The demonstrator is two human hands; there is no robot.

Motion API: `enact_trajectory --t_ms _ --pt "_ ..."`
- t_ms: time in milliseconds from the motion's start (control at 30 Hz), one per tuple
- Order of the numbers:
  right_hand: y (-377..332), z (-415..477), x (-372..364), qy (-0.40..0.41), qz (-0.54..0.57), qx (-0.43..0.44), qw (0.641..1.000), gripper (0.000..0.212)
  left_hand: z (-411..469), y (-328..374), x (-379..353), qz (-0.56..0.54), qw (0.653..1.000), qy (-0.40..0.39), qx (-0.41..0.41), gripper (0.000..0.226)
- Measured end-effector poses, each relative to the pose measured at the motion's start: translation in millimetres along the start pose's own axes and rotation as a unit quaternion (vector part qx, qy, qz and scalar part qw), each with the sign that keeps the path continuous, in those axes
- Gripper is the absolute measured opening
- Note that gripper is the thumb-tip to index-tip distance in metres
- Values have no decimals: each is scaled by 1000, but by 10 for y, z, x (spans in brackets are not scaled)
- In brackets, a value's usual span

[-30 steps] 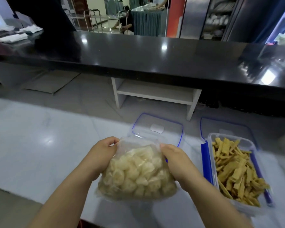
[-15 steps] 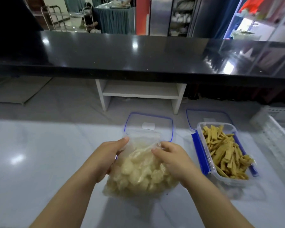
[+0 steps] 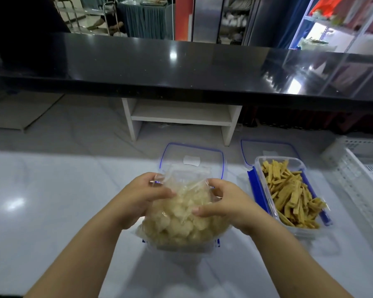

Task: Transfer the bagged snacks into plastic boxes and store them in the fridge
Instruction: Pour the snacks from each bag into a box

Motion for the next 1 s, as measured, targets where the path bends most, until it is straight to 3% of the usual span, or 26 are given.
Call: enact_trajectory --t_ms 67,167,200,267,333,400,500,600,667,733,800,900,1000 --pt "-33 23 -28 23 -18 7 1000 35 -2 18 -13 42 999 14 -10 39" --pt "-79 110 -47 96 -24 -3 995 14 64 33 -28 107 987 105 -54 22" --pt "-93 140 -37 124 -23 -12 992 8 92 35 -18 124 980 137 -69 24" --pt "-119 160 -15 156 -21 -33 987 16 132 39 12 132 974 167 -71 45" --pt "-120 146 -9 149 -34 -52 987 29 134 36 48 113 981 153 -45 56" --pt "-116 109 -19 129 -52 -64 988 36 113 19 80 106 987 121 -12 52" --pt "-152 96 -22 131 -41 -57 989 26 66 18 86 105 992 75 1 44" --pt "-163 136 -5 149 -38 -56 986 25 44 78 80 104 991 88 -21 30" --pt "-145 132 -21 114 -59 -70 989 28 26 101 53 113 988 102 -34 18" --pt "-136 122 -42 92 -64 -78 991 31 3 101 10 157 981 101 -45 16" --pt "-150 147 -32 124 -48 -67 989 39 11 95 -9 162 980 107 -51 19" --pt "-168 167 1 163 -23 -56 985 46 47 98 36 84 988 126 -36 21" --pt "-102 147 14 151 -4 -85 985 40 10 81 64 -42 997 66 -3 12"
Point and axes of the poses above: each hand's wrist, its own z-axis towards the middle knuckle, its own x-axis out of the back of the hand, y = z × x, the point moved 2 cm from there along z, towards the middle knuckle, and after that the axes turned 13 degrees about y, right-handed, at the moved point
